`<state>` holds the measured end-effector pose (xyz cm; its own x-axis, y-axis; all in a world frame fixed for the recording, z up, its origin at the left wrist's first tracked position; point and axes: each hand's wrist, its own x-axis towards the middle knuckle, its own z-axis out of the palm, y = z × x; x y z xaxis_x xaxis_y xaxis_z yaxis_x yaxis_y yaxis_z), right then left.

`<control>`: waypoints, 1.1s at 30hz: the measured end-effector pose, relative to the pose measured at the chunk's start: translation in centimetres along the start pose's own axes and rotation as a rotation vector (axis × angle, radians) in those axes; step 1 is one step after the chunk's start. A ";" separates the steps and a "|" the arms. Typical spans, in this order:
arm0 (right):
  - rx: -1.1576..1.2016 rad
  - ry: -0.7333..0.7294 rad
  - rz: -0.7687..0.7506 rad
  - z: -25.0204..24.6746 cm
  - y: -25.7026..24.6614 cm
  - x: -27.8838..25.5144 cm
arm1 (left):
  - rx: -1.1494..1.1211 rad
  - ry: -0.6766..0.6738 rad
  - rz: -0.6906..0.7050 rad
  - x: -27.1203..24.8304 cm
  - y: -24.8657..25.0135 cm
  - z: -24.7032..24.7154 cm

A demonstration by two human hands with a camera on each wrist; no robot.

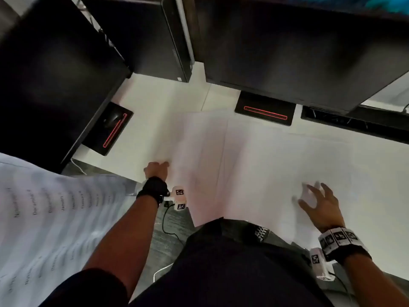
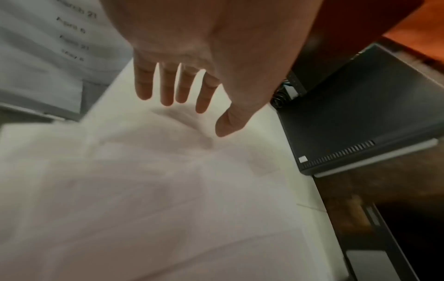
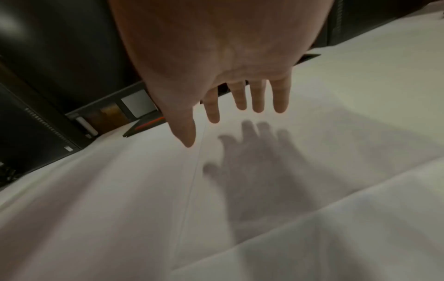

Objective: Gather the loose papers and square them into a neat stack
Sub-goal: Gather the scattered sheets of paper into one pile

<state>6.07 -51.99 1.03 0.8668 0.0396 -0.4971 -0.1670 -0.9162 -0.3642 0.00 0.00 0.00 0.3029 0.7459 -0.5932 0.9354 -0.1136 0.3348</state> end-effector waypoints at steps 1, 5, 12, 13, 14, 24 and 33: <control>-0.006 -0.033 0.012 0.4 -0.5 0.4 | -0.026 -0.020 -0.020 -0.1 0.6 -0.1; -0.065 -0.127 0.034 1.9 -0.9 1.9 | -0.154 -0.065 -0.145 0.0 2.4 -0.2; -0.139 -0.125 0.011 3.3 0.7 2.6 | -0.259 -0.216 -0.191 -0.1 4.0 0.1; -0.137 -0.123 0.008 3.4 0.7 2.6 | -0.255 -0.219 -0.176 -0.1 4.2 0.3; -0.140 -0.122 0.014 3.4 0.6 2.6 | -0.228 -0.221 -0.165 -0.5 4.4 0.3; -0.152 -0.143 0.052 3.1 0.1 2.5 | -0.203 -0.113 0.029 -0.8 5.0 1.5; -0.184 -0.146 0.070 2.7 -1.0 2.4 | -0.384 -0.320 0.108 -0.2 3.8 1.6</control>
<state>7.04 -49.96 -1.91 0.7769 0.0186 -0.6293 -0.1242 -0.9754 -0.1821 3.79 -1.61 0.21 0.4912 0.4983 -0.7144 0.7791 0.1154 0.6162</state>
